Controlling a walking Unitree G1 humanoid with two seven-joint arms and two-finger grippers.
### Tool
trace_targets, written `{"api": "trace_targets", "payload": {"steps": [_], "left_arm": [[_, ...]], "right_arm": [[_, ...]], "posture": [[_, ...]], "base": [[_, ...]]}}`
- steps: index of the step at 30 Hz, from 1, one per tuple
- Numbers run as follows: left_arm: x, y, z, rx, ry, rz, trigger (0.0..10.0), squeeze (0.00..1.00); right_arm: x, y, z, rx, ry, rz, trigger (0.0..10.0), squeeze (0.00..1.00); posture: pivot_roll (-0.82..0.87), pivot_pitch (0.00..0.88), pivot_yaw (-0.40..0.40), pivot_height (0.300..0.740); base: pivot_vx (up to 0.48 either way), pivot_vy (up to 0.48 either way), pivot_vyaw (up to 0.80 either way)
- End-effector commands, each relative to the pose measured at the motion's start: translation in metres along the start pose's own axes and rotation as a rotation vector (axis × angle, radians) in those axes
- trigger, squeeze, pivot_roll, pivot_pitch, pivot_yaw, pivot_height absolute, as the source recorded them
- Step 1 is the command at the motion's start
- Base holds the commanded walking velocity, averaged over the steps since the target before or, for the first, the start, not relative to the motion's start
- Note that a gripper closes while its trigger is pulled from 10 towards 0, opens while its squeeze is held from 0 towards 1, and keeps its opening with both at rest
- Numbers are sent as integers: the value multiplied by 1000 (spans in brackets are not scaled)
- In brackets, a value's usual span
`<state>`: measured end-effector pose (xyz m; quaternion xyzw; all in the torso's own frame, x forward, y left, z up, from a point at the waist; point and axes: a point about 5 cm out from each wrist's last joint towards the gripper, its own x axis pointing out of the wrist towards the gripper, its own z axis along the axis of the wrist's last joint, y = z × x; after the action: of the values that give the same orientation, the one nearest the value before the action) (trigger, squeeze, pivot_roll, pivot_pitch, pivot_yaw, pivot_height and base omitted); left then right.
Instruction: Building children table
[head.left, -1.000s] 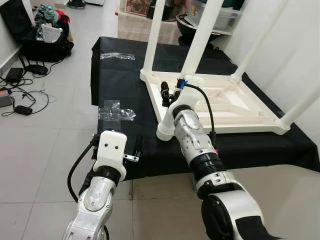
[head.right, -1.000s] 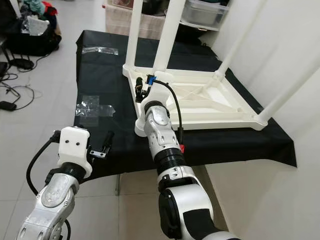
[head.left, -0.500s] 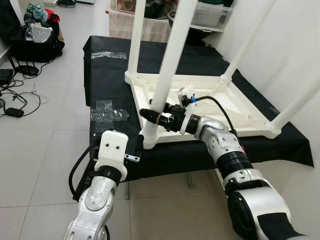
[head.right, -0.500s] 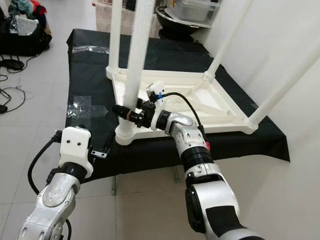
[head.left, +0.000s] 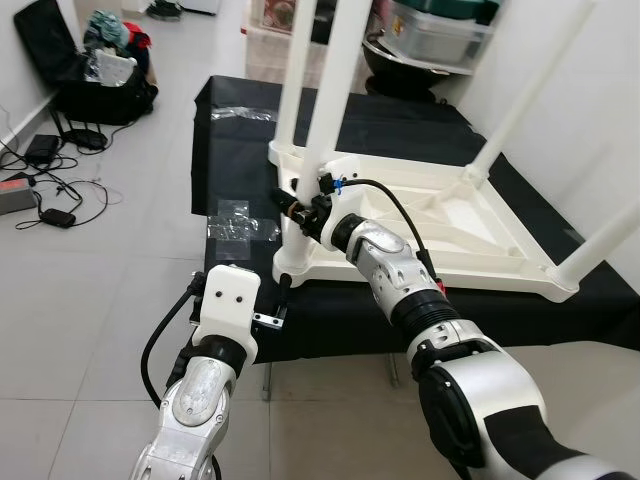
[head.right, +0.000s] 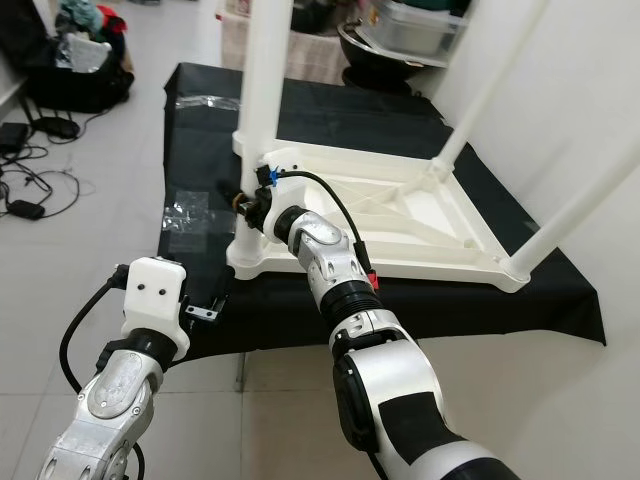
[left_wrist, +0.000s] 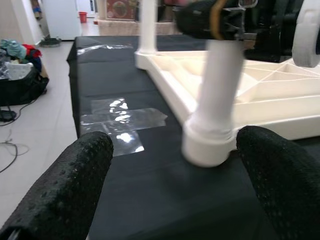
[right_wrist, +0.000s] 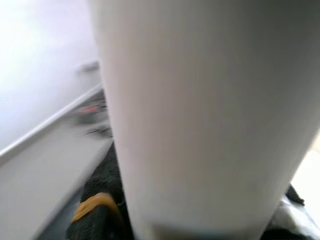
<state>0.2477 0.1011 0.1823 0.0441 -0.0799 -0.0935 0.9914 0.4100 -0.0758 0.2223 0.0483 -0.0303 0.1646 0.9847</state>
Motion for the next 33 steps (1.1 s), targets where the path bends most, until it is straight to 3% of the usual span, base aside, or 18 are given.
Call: {"api": "trace_targets", "payload": {"steps": [1,2,4,6,9,10,11,12,13,16,17,24,25,28,29,31,32,33], "left_arm": [[0,-2,-2,-8,8,0,10000,0],[1,-2,-2,-8,7,0,10000,0],[1,-2,-2,-8,7,0,10000,0],[2,-2,-1,-10,4,-1,10000,0],[3,-3,-1,-13,1,-2,10000,0],[4,-4,0,-14,-1,-5,10000,0],[4,-4,0,-14,-1,-5,10000,0],[4,-4,0,-15,-2,-7,10000,0],[4,-5,0,-16,-2,-10,10000,0],[5,-4,-1,-19,2,-10,10000,0],[5,-4,-1,-21,4,-5,10000,0],[3,-3,-6,-8,23,2,10000,0],[3,-3,-6,-9,23,0,10000,0],[4,-4,-6,-10,21,-3,10000,0],[5,-5,-5,-8,15,-9,10000,0],[5,-5,-5,-8,15,-9,10000,0],[6,-6,-5,-5,11,-16,10000,0],[6,-6,-5,-5,11,-16,10000,0]], "right_arm": [[-11,-39,-10,5,49,-248,0,0],[-15,-50,-12,23,55,-373,0,0],[-15,-50,-12,23,55,-373,0,0],[-22,-53,-18,94,44,-556,0,0],[-21,-45,-18,118,31,-570,0,0],[-18,-36,-18,148,27,-549,5686,0],[-18,-36,-18,148,27,-549,5686,0],[-16,-30,-17,163,26,-530,10000,0],[-12,-20,-12,160,-21,-429,10000,1000],[-11,-14,-4,128,-87,-361,10000,1000],[-12,-17,0,97,-130,-305,10000,0],[-17,-28,6,98,-190,-164,10000,0],[-18,-28,6,139,-183,-62,10000,0],[-19,-28,6,179,-175,28,10000,0],[-21,-25,5,216,-141,217,10000,0],[-21,-25,5,216,-141,217,10000,0],[-25,-18,4,210,-95,431,10000,0],[-25,-18,4,210,-95,431,10000,0]], "posture": [[134,116,-204,740],[132,120,-202,740],[132,120,-202,740],[127,127,-188,740],[123,131,-186,740],[117,129,-184,740],[117,129,-184,740],[117,129,-184,740],[116,133,-185,740],[116,142,-192,740],[119,137,-197,740],[119,117,-193,740],[119,117,-193,740],[125,108,-194,740],[124,98,-189,740],[124,98,-189,740],[130,87,-194,740],[130,87,-194,740]], "base": [[0,0,0],[0,0,0],[0,0,0],[0,0,0],[0,0,0],[0,0,0],[0,0,0],[0,0,0],[0,0,0],[0,0,0],[0,0,0],[0,0,0],[0,0,0],[0,0,0],[0,0,0],[0,0,0],[0,0,0],[0,0,0]]}}
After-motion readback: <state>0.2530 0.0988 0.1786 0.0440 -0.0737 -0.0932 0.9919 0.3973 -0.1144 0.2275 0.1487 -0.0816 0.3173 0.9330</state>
